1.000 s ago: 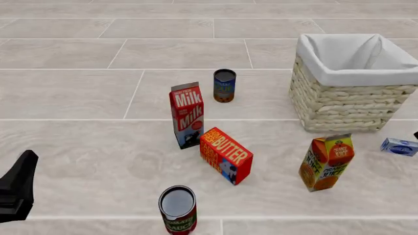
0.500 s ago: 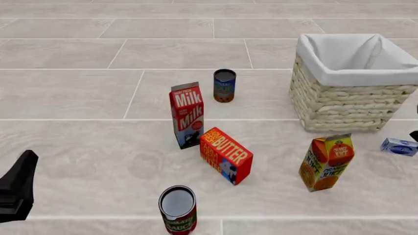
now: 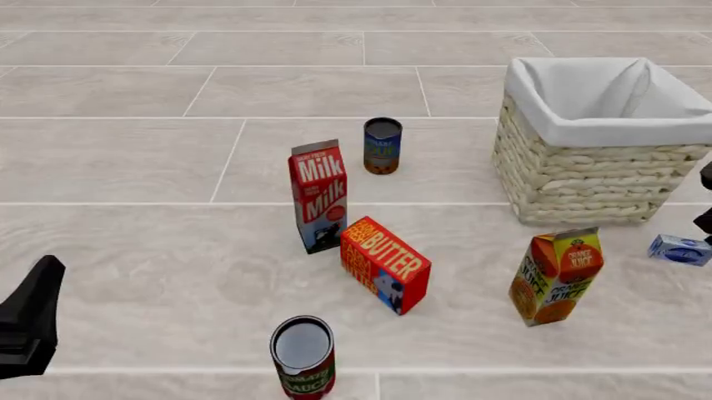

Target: Pick the cream cheese and place it in the basket.

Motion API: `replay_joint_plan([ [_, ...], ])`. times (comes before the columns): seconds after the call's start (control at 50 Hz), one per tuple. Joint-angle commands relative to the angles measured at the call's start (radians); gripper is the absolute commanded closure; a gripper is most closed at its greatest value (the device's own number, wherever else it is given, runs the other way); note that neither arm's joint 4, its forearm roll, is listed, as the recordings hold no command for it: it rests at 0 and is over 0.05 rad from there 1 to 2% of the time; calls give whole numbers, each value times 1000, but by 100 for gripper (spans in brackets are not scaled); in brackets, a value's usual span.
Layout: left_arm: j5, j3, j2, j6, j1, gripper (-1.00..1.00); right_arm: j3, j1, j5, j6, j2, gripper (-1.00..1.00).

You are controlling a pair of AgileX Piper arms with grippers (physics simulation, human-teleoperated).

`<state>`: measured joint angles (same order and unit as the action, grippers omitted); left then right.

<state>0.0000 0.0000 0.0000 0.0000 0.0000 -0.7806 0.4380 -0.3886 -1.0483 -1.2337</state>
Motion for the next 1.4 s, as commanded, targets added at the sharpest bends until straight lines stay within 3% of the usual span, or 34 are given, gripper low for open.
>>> replay_joint_plan([
  [0.02, 0, 0, 0, 0, 0, -100, -20, 20, 28, -57, -90, -100],
  [0.58, 0, 0, 0, 0, 0, -100, -52, 23, 75, -92, -221, -100],
  [0.7, 0, 0, 0, 0, 0, -100, -57, 44, 104, -128, -257, -100],
  [0.88, 0, 0, 0, 0, 0, -100, -73, 34, 111, -114, -295, -100],
  [0.98, 0, 0, 0, 0, 0, -100, -69, 50, 139, -137, -329, -100],
  [1.4, 0, 0, 0, 0, 0, -100, -119, 23, 140, -146, -381, -100],
])
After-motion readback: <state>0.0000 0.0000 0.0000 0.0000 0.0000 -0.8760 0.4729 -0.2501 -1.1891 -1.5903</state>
